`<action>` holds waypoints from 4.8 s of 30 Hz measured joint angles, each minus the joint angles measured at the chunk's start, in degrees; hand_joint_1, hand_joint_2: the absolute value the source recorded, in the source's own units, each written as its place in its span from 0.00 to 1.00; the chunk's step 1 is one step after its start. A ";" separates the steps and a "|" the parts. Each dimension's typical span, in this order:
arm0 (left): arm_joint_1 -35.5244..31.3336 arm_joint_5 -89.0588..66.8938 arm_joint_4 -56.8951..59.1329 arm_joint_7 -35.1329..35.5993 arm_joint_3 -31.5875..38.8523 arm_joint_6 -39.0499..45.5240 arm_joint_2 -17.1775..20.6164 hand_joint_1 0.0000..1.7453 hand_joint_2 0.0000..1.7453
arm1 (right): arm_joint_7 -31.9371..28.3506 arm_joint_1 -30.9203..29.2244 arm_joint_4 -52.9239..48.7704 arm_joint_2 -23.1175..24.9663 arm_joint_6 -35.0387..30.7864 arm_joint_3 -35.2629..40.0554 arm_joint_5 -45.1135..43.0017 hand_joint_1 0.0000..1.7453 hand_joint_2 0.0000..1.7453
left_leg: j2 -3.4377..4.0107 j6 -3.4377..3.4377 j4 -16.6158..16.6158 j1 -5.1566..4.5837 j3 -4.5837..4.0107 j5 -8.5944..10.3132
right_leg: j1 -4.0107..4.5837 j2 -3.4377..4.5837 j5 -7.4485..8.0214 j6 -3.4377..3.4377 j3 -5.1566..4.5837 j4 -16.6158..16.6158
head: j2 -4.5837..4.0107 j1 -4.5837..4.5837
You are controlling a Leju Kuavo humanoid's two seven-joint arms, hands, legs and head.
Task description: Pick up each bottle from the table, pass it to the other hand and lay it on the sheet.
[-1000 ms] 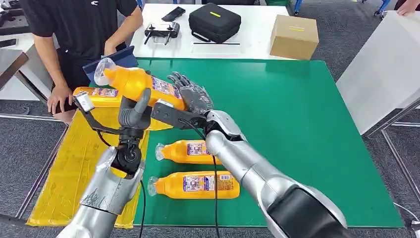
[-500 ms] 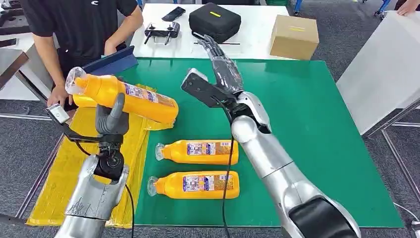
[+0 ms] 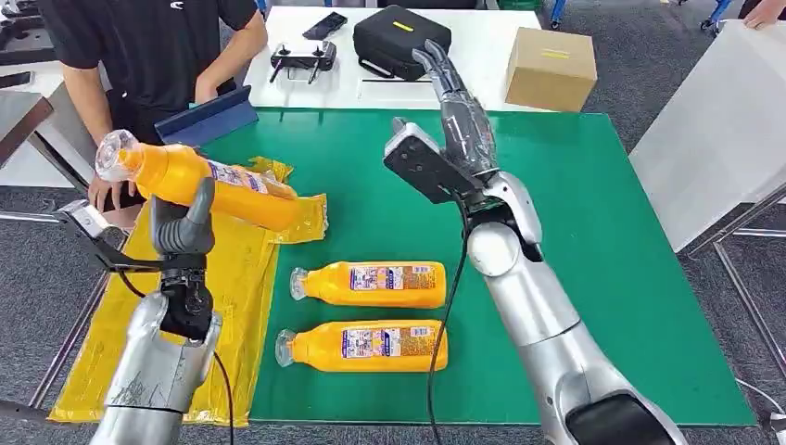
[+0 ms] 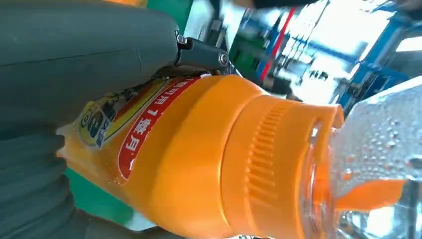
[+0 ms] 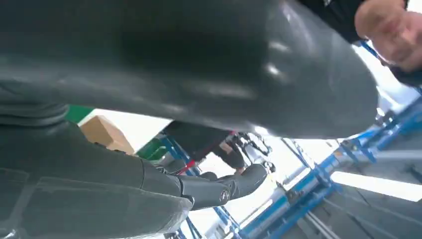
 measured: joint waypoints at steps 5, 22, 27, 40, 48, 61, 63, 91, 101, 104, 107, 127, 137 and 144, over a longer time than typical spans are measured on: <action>0.53 -7.05 -0.17 -2.19 1.96 1.96 2.14 1.00 1.00 | -0.29 3.08 -4.83 -2.12 0.07 -0.46 0.02 0.00 0.00 | -0.02 0.00 0.00 0.01 0.00 0.00 | 0.01 0.00 -0.01 -0.01 -0.02 0.00 | 0.00 0.00; 0.70 -47.49 2.19 -7.13 3.08 20.72 9.71 1.00 1.00 | -1.90 9.25 -8.55 -7.32 -0.57 -0.50 0.02 0.00 0.00 | 0.00 0.00 -0.01 0.01 0.01 0.00 | 0.01 0.01 -0.01 -0.01 -0.02 0.00 | 0.00 0.02; 0.39 -59.18 4.36 -6.21 2.78 25.65 10.84 1.00 1.00 | -1.92 9.50 -8.55 -7.70 -0.61 -0.48 -0.33 0.00 0.00 | 0.03 0.00 -0.01 0.00 0.01 0.00 | 0.00 0.02 0.00 -0.01 -0.03 -0.01 | 0.00 0.00; -9.59 -85.82 36.77 -5.34 -6.77 40.96 14.12 1.00 1.00 | -3.13 8.45 -6.72 -8.16 -1.22 0.06 -2.67 0.00 0.00 | 0.03 -0.02 -0.01 0.00 0.01 0.02 | 0.00 0.02 0.01 0.00 0.01 0.03 | 0.00 0.02; -11.13 -88.64 45.09 -3.53 -9.88 41.48 14.85 1.00 1.00 | -3.63 7.99 -4.91 -8.24 -1.29 0.61 -3.26 0.00 0.00 | 0.02 -0.02 -0.01 0.01 -0.02 0.01 | 0.00 0.02 -0.01 -0.01 -0.01 0.02 | 0.00 0.02; -12.39 -88.73 49.42 -2.37 -10.76 41.68 17.21 1.00 1.00 | -4.42 7.56 -2.78 -8.64 -1.51 2.45 -4.31 0.00 0.00 | 0.02 -0.03 -0.01 0.04 -0.01 0.02 | 0.00 0.02 0.00 -0.01 -0.01 0.07 | 0.00 0.00; -12.69 -88.45 49.92 -2.10 -10.60 41.66 17.49 1.00 1.00 | -4.42 7.56 -2.74 -8.70 -1.51 2.78 -4.33 0.00 0.00 | 0.02 -0.03 -0.01 0.04 -0.01 0.02 | 0.00 0.02 0.00 -0.01 -0.01 0.07 | 0.00 0.02; -14.39 -82.41 52.22 -5.71 -7.30 40.08 17.73 0.00 0.00 | -3.63 7.39 -2.28 -9.09 -1.81 4.81 -4.57 0.00 0.00 | 0.01 -0.03 -0.01 0.04 0.01 0.02 | 0.00 0.01 0.00 -0.01 -0.01 0.07 | 0.00 0.02; -13.90 -73.84 51.69 -13.20 -5.00 38.76 17.60 0.00 0.00 | -3.52 7.39 -1.67 -9.16 -1.88 4.81 -4.33 0.00 0.00 | 0.01 -0.03 -0.01 0.04 0.01 0.02 | 0.00 0.01 0.00 -0.01 -0.01 0.07 | 0.00 0.00; -12.97 -60.70 49.34 -18.81 -1.52 30.38 16.88 0.00 0.00 | -2.91 7.21 -1.19 -9.47 -1.68 4.83 -3.78 0.00 0.00 | 0.01 -0.03 -0.01 0.04 0.02 0.02 | 0.00 0.01 0.00 -0.01 -0.01 0.07 | 0.00 0.00; -8.94 -39.24 38.71 -18.69 3.15 17.30 15.72 0.00 0.00 | -2.41 7.16 -0.60 -10.32 -0.76 4.85 -2.99 0.00 0.00 | 0.09 -0.03 -0.01 0.04 0.02 0.02 | -0.01 0.05 0.00 -0.01 -0.02 0.06 | 0.00 0.02; 5.02 -22.44 6.84 -12.31 6.47 9.27 12.94 0.00 0.00 | 2.58 15.90 -3.29 -14.25 2.95 4.04 7.50 0.00 1.00 | 0.00 -0.03 -0.01 0.03 0.05 0.01 | 0.02 0.04 -0.01 -0.02 -0.02 0.03 | 0.00 0.00; 6.63 -24.63 3.58 -10.34 7.56 9.61 11.54 0.00 0.00 | 3.39 19.88 -6.26 -14.41 5.33 4.13 10.34 0.00 1.00 | -0.01 -0.03 -0.02 0.02 0.05 0.01 | 0.02 0.04 -0.01 -0.02 -0.02 0.02 | 0.00 0.00; 7.55 -25.91 1.82 -9.19 8.24 9.59 10.47 0.00 0.00 | 3.60 22.56 -9.12 -14.41 7.19 4.54 11.73 0.00 1.00 | 0.00 -0.03 -0.02 0.02 0.05 0.01 | 0.02 0.04 -0.02 -0.02 -0.03 0.02 | 0.00 0.00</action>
